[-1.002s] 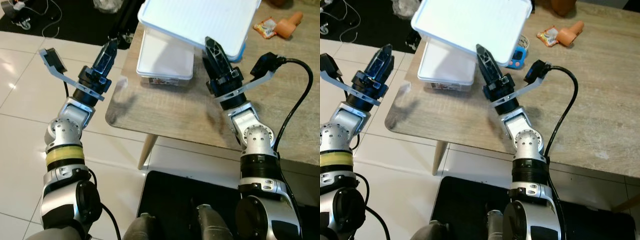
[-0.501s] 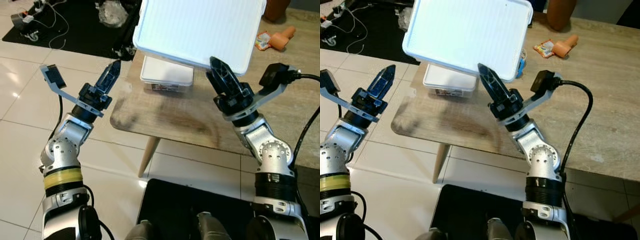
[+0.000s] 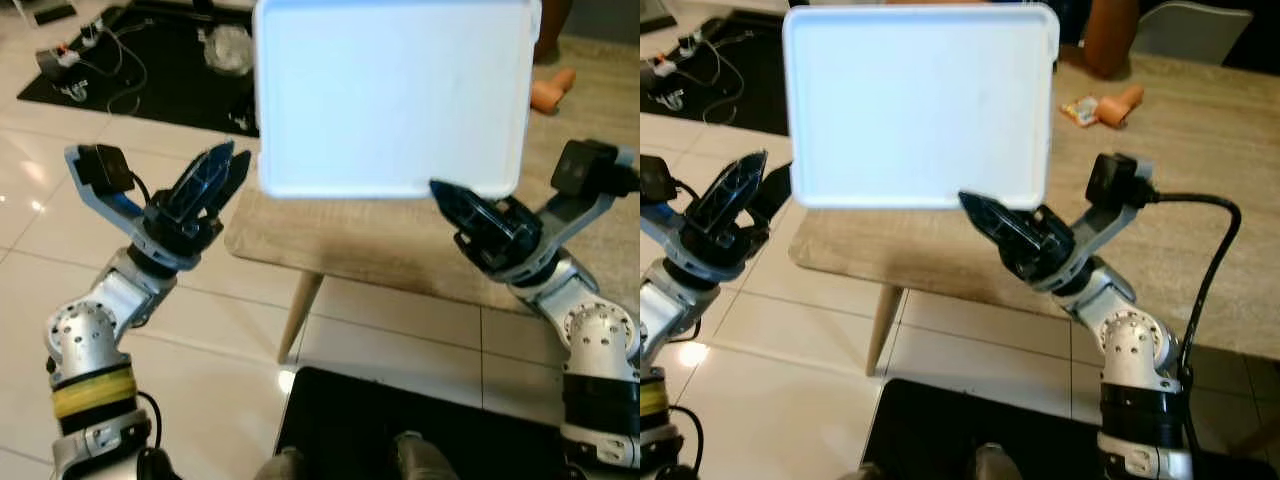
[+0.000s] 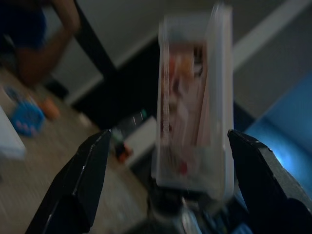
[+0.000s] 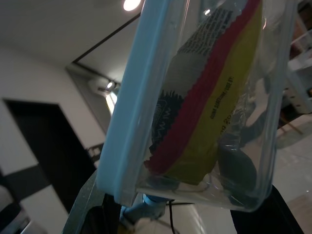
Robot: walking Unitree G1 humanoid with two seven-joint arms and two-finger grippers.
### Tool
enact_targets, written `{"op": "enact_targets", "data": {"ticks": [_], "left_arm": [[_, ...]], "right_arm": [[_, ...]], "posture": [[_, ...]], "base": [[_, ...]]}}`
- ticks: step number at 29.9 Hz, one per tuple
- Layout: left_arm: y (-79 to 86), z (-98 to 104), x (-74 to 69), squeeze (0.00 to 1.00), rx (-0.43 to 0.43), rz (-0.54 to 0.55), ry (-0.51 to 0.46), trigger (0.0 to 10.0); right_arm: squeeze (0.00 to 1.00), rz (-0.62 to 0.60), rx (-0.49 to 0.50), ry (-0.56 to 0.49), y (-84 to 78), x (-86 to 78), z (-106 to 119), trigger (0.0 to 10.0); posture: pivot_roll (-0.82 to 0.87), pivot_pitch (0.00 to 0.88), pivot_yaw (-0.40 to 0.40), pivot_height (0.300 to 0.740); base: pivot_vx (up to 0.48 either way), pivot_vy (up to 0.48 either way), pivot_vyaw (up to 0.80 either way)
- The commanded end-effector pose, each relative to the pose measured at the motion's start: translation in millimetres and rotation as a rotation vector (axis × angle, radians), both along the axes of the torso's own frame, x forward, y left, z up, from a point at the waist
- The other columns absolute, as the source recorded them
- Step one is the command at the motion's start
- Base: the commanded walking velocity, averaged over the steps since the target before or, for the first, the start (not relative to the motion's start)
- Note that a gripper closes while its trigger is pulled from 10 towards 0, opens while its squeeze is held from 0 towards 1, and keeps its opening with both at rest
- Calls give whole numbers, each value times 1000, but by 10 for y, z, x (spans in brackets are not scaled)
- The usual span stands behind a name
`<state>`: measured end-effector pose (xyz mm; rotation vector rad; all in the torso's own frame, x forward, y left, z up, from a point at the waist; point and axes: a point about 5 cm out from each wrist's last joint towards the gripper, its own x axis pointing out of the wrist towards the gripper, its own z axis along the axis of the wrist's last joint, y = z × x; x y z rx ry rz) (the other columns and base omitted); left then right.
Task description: Restocking fridge
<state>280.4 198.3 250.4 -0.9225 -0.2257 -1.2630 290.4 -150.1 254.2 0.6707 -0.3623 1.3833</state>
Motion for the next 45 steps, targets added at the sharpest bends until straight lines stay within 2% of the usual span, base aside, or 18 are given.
{"op": "enact_targets", "data": {"ticks": [1, 8, 18, 20, 25, 26, 32, 37, 38, 45], "left_arm": [[11, -18, -50, 0, 50, -35, 14, 10000], [62, 32, -18, 0, 68, -23, 21, 10000], [36, 44, -20, 0, 94, -45, 1, 10000], [32, 51, -23, 0, 98, -49, -9, 10000], [-19, 60, -56, 0, 177, -35, -92, 10000], [-19, 74, -76, 1000, 173, -65, -102, 10000], [-5, 100, -102, 1000, 186, -102, -117, 10000], [11, 102, -73, 1000, 201, -94, -110, 10000], [19, 106, -88, 0, 204, -114, -123, 10000], [33, 97, -103, 0, 209, -133, -129, 10000]], "right_arm": [[0, 56, -31, -43, 17, -66, 33, 0], [0, 117, -115, -58, 42, -102, 1, 0], [0, 160, -208, -59, 42, -128, -47, 0], [0, 161, -212, -57, 41, -126, -52, 0], [0, 161, -219, -54, 41, -119, -62, 0], [0, 159, -222, -54, 38, -115, -65, 0], [0, 151, -225, -59, 19, -96, -56, 0], [0, 149, -181, -70, -9, -92, 2, 0], [0, 145, -170, -74, -20, -90, 17, 0], [0, 132, -151, -79, -54, -82, 40, 0]], "posture": [[-16, 181, 10, 740], [-18, 181, 11, 740], [-30, 183, 9, 740], [-30, 183, 9, 740], [-32, 185, 10, 740], [-32, 185, 10, 740], [-32, 185, 10, 740], [-32, 185, 10, 740], [-32, 185, 9, 740], [-33, 185, 11, 740]], "base": [[0, 0, 0], [0, 0, 0], [0, 0, 0], [0, 0, 0], [0, 0, 0], [0, 0, 0], [0, 0, 0], [0, 0, 0], [0, 0, 0], [0, 0, 0]]}}
